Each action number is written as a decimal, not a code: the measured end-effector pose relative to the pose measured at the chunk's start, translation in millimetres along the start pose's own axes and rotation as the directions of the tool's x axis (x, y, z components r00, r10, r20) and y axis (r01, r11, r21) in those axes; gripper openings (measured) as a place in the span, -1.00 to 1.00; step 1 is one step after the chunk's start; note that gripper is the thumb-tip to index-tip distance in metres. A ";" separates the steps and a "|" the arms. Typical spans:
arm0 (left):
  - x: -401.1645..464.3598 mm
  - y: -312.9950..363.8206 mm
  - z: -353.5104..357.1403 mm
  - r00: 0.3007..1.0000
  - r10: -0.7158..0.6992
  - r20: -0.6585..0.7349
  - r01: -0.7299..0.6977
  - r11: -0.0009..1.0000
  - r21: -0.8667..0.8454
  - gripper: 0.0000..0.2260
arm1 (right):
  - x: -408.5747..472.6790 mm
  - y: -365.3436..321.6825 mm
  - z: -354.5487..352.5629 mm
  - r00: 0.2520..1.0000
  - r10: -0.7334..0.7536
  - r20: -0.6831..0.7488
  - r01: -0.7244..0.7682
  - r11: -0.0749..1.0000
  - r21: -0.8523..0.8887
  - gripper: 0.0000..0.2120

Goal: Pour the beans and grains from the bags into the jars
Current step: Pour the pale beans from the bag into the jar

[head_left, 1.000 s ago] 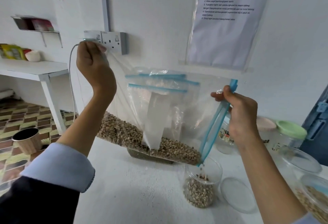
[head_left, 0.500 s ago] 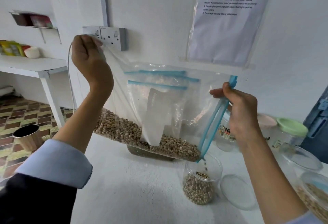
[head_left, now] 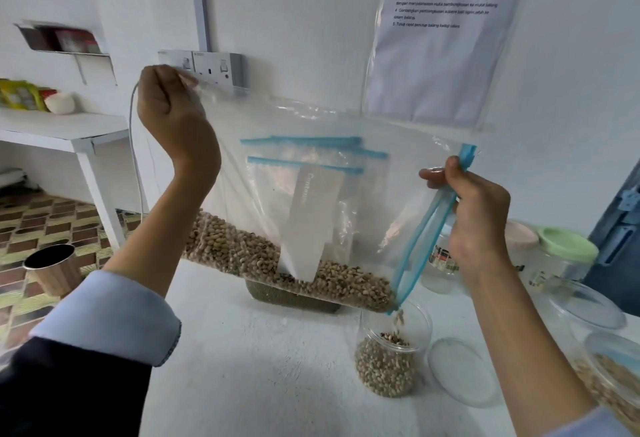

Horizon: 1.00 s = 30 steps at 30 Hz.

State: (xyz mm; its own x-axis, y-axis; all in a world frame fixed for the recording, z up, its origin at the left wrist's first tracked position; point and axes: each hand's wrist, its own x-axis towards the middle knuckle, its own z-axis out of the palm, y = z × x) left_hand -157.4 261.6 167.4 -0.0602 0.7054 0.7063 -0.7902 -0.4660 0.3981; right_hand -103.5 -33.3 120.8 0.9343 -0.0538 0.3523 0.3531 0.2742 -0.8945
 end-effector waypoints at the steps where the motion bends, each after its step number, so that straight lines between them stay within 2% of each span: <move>1: 0.6 -0.1 -0.3 1.000 -0.006 -0.003 0.006 1.000 0.002 -0.65 | 0.6 -0.5 -0.6 1.000 -0.001 0.014 0.001 1.000 -0.007 -0.76; 8: -3.8 4.0 1.5 1.000 -0.016 0.008 0.016 0.999 -0.029 -0.69 | 0.5 -2.0 -2.7 0.999 -0.004 0.052 0.005 1.000 -0.020 -0.77; 11: -7.4 5.5 3.3 1.000 -0.012 0.007 0.012 1.000 -0.020 -0.76 | -1.9 1.7 -2.5 0.999 -0.008 -0.032 0.007 1.000 -0.009 -0.76; 14: -11.2 4.8 4.0 1.000 -0.006 0.007 0.006 1.000 -0.015 -0.79 | -4.9 4.0 -2.6 0.999 -0.007 -0.039 0.007 1.000 0.009 -0.76; 17: -10.1 5.9 5.2 1.000 -0.019 0.019 0.019 1.000 0.001 -0.75 | -4.7 3.9 -4.0 0.996 -0.029 -0.085 0.031 0.999 0.027 -0.72; 20: -11.3 5.5 6.4 1.000 -0.019 0.024 0.019 1.000 -0.025 -0.78 | -3.5 2.9 -3.8 1.000 -0.019 -0.022 0.019 1.000 0.009 -0.74; 23: -12.5 2.6 7.1 1.000 -0.025 0.015 0.025 1.000 -0.018 -0.74 | -1.4 5.7 -7.8 0.998 -0.028 -0.056 0.028 1.000 0.000 -0.73; 30: -13.6 -2.6 8.1 0.999 -0.035 0.032 0.036 0.998 -0.045 -0.71 | 1.1 3.3 -9.7 0.999 0.002 0.035 -0.001 1.000 -0.025 -0.73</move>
State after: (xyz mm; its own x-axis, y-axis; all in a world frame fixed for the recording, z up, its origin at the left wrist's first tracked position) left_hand -149.6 248.9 161.5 -0.0128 0.7037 0.7104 -0.8184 -0.4156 0.3969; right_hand -100.8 -41.7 115.5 0.9326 -0.0196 0.3604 0.3536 0.2502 -0.9013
